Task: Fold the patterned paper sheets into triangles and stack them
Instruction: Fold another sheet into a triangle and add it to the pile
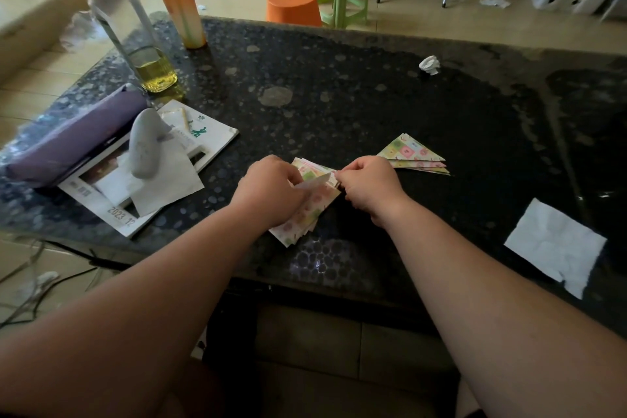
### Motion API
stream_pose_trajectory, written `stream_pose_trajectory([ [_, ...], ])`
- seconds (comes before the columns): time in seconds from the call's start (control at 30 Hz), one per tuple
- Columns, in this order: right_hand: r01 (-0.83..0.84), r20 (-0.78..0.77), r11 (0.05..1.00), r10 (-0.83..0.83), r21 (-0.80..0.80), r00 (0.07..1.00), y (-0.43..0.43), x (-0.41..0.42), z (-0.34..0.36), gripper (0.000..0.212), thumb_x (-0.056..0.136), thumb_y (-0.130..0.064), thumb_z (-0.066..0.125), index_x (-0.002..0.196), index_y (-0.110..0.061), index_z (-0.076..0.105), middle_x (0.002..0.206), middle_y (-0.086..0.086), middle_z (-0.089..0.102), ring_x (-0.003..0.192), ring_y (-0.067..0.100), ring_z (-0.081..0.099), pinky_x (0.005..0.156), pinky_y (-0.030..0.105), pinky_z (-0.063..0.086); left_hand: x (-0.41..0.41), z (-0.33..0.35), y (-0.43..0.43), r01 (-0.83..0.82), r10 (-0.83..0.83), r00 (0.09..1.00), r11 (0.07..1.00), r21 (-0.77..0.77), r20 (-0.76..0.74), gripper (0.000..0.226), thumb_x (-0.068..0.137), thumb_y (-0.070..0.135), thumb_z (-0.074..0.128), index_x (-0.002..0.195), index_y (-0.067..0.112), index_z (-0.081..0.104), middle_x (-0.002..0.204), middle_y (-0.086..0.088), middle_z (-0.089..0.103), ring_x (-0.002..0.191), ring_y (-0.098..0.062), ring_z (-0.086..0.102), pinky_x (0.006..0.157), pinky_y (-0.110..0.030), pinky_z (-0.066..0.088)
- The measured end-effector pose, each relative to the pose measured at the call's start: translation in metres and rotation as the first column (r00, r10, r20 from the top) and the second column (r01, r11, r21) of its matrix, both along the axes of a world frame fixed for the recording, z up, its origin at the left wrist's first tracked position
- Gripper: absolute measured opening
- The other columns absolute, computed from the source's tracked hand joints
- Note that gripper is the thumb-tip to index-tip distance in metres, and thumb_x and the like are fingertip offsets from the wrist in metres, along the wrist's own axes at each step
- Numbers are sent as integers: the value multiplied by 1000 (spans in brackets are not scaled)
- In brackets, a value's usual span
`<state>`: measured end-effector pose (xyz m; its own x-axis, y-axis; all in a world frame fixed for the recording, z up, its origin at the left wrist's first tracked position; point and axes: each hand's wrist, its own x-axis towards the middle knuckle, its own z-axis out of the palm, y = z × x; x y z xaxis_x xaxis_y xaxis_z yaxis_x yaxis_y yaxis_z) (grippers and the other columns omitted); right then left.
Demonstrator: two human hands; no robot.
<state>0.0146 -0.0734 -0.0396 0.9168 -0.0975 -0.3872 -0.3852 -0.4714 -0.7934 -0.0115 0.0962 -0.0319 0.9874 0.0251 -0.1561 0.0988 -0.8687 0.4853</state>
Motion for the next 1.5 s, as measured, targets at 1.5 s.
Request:
stream_pose_trajectory([
  [1.5, -342, 396, 835, 516, -431, 759, -165, -119, -4, 23, 86, -30, 56, 93, -28, 77, 101, -20, 65, 89, -1, 64, 74, 18, 55, -45, -19, -107, 669, -623, 714, 742, -47, 318, 25, 88, 34, 55, 96, 31, 79, 110, 20, 70, 98, 3, 64, 85, -23, 56],
])
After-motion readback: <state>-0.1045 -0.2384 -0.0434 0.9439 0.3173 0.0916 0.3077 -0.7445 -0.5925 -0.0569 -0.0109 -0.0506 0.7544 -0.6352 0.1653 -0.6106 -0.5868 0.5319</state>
